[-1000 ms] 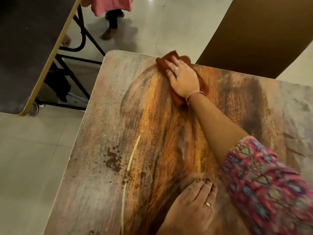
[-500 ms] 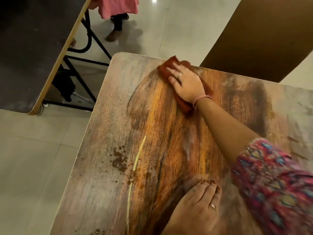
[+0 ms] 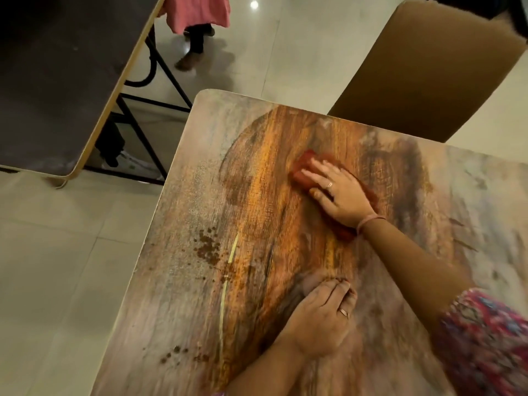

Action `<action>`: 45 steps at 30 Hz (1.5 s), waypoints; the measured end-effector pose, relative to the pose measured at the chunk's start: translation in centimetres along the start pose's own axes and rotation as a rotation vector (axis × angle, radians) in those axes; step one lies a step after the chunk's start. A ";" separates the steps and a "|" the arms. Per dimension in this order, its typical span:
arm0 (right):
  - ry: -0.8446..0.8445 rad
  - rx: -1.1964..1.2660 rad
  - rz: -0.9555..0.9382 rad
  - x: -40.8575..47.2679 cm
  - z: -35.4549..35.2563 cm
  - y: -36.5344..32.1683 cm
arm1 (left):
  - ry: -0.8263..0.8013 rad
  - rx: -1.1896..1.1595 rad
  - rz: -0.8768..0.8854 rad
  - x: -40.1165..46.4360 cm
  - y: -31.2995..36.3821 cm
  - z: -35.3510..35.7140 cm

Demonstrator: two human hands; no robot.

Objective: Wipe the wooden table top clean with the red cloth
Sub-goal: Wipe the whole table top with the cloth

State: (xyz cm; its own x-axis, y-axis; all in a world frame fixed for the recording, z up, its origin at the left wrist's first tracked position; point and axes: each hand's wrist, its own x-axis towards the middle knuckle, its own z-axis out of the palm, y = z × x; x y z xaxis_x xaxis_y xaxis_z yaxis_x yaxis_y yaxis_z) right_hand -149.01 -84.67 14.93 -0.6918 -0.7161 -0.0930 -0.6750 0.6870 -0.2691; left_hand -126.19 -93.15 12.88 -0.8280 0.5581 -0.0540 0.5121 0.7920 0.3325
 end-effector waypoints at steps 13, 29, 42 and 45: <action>-0.133 -0.013 -0.272 -12.5 4.7 -8.8 | 0.364 -0.270 -0.135 -15.1 -2.6 -2.7; -0.135 0.070 -0.166 -15.2 9.0 -23.8 | 0.495 -0.286 -0.579 -25.6 -5.2 -3.2; 0.141 0.129 0.397 -4.0 7.4 -22.8 | 0.356 -0.388 -0.631 -27.5 -5.6 -1.9; 0.010 0.097 0.089 -16.5 10.7 -28.6 | 0.400 -0.391 -0.629 -27.5 -5.8 -1.7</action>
State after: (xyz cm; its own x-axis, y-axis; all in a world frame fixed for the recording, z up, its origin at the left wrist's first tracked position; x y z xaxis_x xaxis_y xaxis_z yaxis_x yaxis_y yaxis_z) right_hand -115.52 -93.84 13.88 -0.7508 -0.6510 -0.1117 -0.5829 0.7326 -0.3514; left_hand -106.81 -113.52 14.00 -0.9888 -0.1469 -0.0248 -0.1267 0.7422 0.6581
